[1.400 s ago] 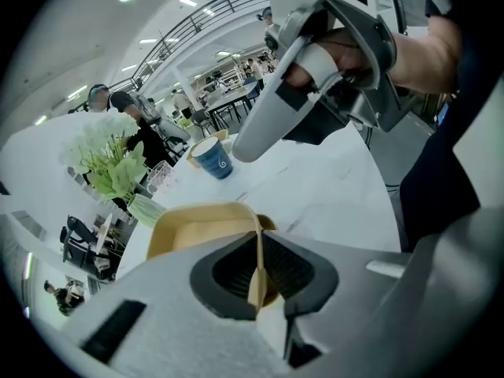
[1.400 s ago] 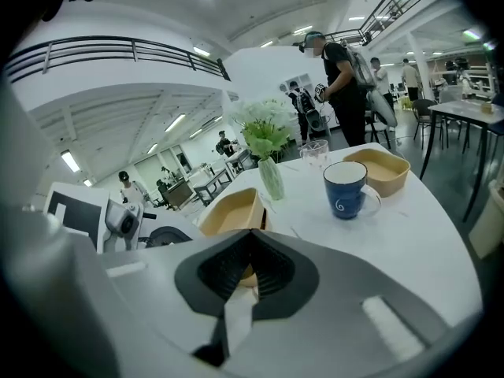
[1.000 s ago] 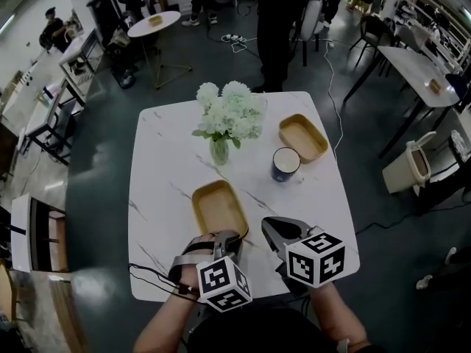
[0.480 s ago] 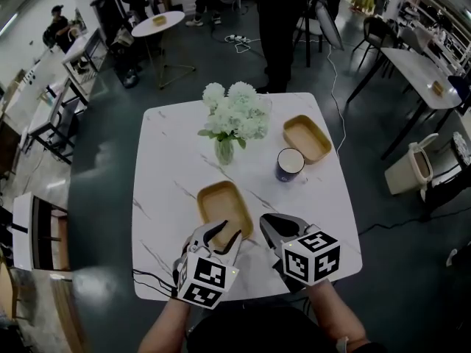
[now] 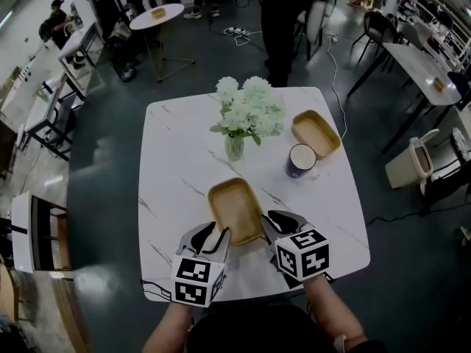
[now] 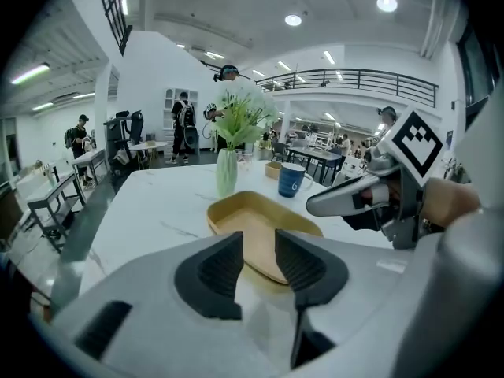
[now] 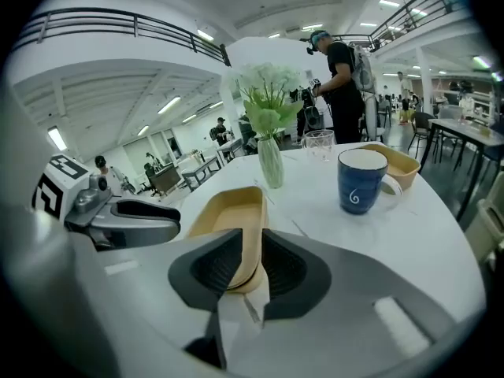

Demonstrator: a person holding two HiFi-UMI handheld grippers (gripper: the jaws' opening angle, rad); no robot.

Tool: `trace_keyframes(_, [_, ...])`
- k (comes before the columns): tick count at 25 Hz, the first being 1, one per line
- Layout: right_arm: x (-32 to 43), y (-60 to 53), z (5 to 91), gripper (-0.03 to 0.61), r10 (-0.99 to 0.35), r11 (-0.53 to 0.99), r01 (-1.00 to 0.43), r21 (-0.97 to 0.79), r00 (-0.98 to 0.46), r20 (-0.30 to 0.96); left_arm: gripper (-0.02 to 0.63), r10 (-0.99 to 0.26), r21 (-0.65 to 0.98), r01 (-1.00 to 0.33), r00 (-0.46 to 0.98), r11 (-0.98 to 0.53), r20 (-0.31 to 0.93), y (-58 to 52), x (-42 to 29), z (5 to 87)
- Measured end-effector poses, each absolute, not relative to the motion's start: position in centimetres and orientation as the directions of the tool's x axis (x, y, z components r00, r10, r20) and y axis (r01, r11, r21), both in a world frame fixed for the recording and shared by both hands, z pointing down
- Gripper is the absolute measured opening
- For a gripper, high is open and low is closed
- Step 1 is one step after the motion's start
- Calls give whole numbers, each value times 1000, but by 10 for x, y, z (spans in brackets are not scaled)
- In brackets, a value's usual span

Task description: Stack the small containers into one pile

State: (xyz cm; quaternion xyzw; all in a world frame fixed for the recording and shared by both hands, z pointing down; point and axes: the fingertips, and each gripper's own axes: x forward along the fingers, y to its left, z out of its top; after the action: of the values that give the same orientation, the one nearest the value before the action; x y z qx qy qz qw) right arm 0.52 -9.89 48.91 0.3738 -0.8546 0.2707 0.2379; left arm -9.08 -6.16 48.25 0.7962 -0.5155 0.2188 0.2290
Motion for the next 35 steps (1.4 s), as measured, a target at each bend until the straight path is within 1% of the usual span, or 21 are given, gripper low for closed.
trace_keyframes(6, [0, -102, 512, 67, -536, 526, -820, -224, -525, 661, 132, -700, 225, -905, 422, -360, 577, -63, -106, 490])
trace_keyframes(12, [-4, -103, 535, 67, -548, 456, -867, -201, -451, 704, 132, -663, 238, -880, 468, -411, 584, -63, -120, 494])
trace_keyframes(19, [-2, -110, 542, 31, -576, 369, -913, -172, -370, 728, 129, -603, 265, -835, 536, -483, 590, -64, -132, 500])
trace_keyframes(21, [-3, -110, 543, 29, -582, 354, -921, -164, -354, 732, 127, -583, 273, -818, 557, -506, 591, -64, -134, 501])
trace_keyframes(28, [-4, -102, 541, 21, -601, 298, -934, -199, -345, 721, 109, -530, 285, -766, 616, -577, 583, -70, -136, 504])
trace_keyframes(35, [5, -90, 522, 20, -606, 312, -916, -254, -397, 689, 95, -524, 290, -742, 645, -605, 556, -75, -120, 495])
